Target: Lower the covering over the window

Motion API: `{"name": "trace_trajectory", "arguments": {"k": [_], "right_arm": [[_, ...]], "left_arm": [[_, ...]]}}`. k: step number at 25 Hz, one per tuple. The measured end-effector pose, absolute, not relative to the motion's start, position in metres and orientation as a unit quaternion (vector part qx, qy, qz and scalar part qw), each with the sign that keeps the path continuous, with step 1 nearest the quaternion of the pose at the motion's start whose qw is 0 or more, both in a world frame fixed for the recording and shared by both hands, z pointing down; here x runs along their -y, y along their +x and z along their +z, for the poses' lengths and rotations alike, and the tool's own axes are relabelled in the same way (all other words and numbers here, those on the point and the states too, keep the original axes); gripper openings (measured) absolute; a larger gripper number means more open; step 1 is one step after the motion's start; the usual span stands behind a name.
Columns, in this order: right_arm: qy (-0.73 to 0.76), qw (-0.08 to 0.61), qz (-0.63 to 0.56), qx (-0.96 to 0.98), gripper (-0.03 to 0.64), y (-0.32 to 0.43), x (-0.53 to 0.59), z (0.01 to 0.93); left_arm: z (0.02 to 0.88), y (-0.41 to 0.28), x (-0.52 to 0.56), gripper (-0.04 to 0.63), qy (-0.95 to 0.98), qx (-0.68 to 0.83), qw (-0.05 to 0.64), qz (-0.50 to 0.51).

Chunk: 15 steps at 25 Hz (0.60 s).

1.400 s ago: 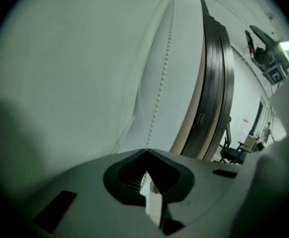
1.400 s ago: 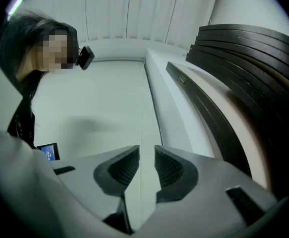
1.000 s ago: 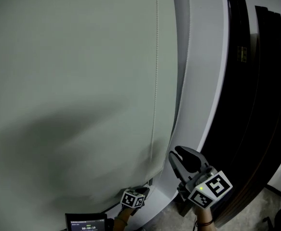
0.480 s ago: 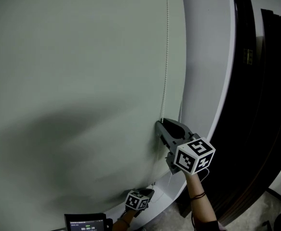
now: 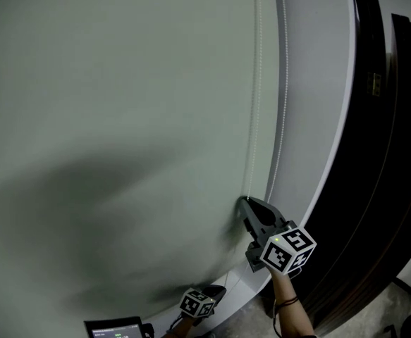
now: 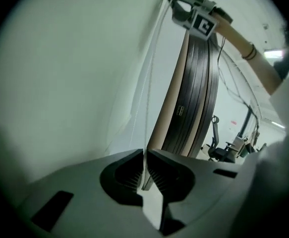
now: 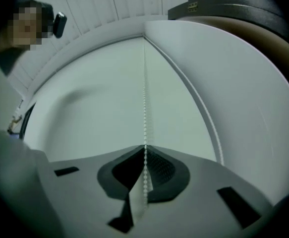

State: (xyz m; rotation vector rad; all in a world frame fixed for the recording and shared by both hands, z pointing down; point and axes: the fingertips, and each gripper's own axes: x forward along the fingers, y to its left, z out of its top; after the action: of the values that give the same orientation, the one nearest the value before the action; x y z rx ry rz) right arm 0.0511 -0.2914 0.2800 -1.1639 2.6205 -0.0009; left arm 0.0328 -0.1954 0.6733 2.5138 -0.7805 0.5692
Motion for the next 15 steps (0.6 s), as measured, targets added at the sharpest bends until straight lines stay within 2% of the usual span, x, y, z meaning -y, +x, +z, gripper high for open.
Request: {"name": "trace_trajectory", "arguments": {"k": [4,8,11,15], "right_arm": [[-0.444,0.047,-0.027,-0.894,0.020,0.056,0.302,0.370],[-0.459,-0.011,-0.102,-0.882,0.020,0.063,0.299,0.480],[-0.460,-0.029,-0.141,-0.876,0.020,0.057,0.286,0.538],[-0.457,-0.051,-0.160,-0.873,0.020,0.044,0.275,0.577]], "left_arm": [[0.611,0.035,0.208,0.011,0.930,0.277,0.200,0.136],[0.523,0.036,0.231,0.011,0.950,0.287,0.113,0.057],[0.453,0.043,0.242,0.011,0.957,0.282,0.059,-0.007],[0.373,0.060,0.258,0.071,0.962,0.263,0.004,-0.071]]}}
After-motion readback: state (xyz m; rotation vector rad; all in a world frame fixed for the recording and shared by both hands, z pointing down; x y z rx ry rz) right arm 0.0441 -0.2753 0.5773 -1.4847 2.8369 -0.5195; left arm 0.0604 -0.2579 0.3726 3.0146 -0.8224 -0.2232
